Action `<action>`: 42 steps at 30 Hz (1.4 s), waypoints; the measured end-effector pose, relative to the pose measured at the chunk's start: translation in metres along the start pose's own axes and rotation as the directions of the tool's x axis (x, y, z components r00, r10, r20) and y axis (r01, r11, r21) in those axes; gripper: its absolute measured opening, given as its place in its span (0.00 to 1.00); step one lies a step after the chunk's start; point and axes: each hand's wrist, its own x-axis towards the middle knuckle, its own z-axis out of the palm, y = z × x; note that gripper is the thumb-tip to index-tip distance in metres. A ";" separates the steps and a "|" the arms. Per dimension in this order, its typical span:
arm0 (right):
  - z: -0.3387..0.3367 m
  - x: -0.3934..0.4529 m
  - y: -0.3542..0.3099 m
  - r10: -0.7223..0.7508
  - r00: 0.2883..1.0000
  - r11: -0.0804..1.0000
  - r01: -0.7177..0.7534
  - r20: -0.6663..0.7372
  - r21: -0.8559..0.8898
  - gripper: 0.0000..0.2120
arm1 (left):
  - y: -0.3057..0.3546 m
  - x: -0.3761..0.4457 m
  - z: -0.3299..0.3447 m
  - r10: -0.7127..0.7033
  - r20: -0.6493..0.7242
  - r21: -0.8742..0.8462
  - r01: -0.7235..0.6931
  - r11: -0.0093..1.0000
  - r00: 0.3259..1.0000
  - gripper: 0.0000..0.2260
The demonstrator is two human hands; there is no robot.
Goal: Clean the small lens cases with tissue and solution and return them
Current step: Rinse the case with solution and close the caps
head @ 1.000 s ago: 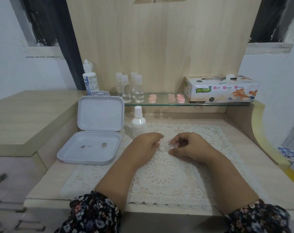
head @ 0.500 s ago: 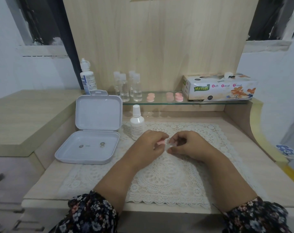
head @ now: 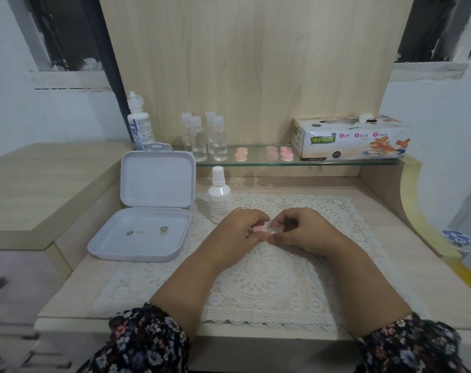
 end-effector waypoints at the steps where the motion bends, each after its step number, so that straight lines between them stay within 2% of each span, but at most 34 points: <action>1: 0.000 0.000 0.000 -0.001 1.000 1.000 0.001 -0.002 -0.004 0.11 | -0.001 0.000 0.000 -0.011 -0.001 -0.010 0.011 1.000 1.000 0.13; 7: 0.000 -0.001 0.000 -0.001 1.000 1.000 0.001 -0.002 0.003 0.11 | -0.002 -0.002 0.001 -0.010 0.004 -0.082 0.010 0.997 1.000 0.14; 11: -0.001 -0.001 -0.001 -0.007 1.000 1.000 0.007 0.004 -0.006 0.10 | -0.002 -0.001 0.001 -0.034 0.004 -0.080 0.034 0.996 0.999 0.19; 16: -0.001 -0.001 -0.001 -0.010 1.000 1.000 0.010 0.001 -0.021 0.10 | -0.006 0.000 0.003 -0.052 0.001 -0.095 0.052 0.994 0.999 0.17; 23: -0.001 -0.001 -0.003 -0.008 1.000 1.000 0.008 0.005 -0.013 0.10 | -0.004 0.000 0.002 -0.070 -0.004 -0.102 0.069 0.992 0.998 0.23; 31: 0.000 -0.001 -0.002 -0.002 1.000 1.000 0.002 0.003 -0.009 0.11 | -0.004 -0.002 0.001 -0.091 0.022 -0.157 0.093 0.983 0.996 0.19; 35: -0.001 -0.001 -0.002 -0.008 1.000 1.000 0.008 0.012 -0.003 0.11 | -0.001 -0.001 0.000 -0.115 0.022 -0.061 0.116 0.991 0.993 0.24; 38: 0.000 -0.001 -0.002 -0.005 1.000 1.000 0.005 0.004 0.013 0.11 | -0.001 0.003 -0.001 -0.130 -0.025 0.058 0.131 0.990 0.991 0.19; 42: 0.000 -0.001 -0.001 0.005 1.000 1.000 -0.005 0.005 0.023 0.11 | -0.002 0.004 0.001 -0.103 0.020 0.088 0.101 0.991 0.994 0.13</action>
